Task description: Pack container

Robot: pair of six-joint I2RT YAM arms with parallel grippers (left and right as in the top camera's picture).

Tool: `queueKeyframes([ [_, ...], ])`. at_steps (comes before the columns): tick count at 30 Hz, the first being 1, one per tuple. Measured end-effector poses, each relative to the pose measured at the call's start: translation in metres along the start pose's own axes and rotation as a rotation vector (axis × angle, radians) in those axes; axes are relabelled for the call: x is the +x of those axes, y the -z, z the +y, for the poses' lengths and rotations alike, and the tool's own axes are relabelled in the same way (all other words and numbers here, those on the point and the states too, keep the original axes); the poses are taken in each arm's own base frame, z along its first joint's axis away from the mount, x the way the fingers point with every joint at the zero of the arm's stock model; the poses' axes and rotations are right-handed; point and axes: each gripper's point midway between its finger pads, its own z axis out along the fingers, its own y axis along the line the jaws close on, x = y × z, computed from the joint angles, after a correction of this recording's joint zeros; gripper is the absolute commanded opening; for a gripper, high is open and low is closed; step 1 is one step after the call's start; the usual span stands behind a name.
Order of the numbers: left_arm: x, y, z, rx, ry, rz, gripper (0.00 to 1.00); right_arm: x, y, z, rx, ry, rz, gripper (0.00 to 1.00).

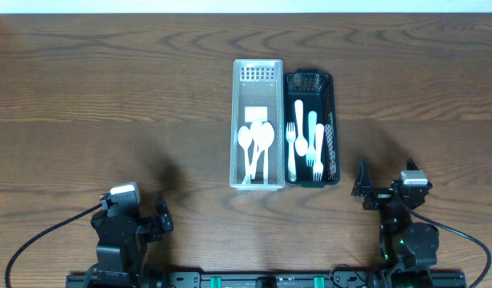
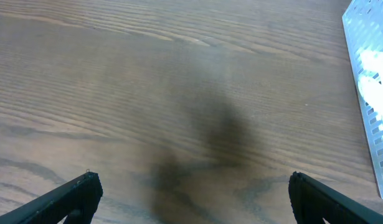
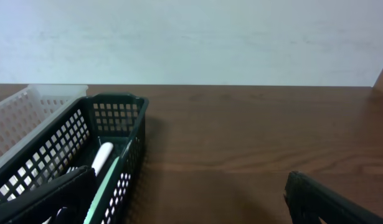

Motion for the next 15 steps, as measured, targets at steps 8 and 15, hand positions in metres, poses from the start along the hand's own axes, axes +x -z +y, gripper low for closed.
queueKeyframes([
  [8,0.0000,0.0000,0.0000,0.000,0.000,0.000,0.98,-0.0001,0.0000,0.0001,0.000,0.000,0.000,0.99],
  [15,0.0025,0.0000,0.0006,-0.003,-0.002,0.010,0.98,-0.0001,0.0000,0.0000,0.000,0.000,0.000,0.99],
])
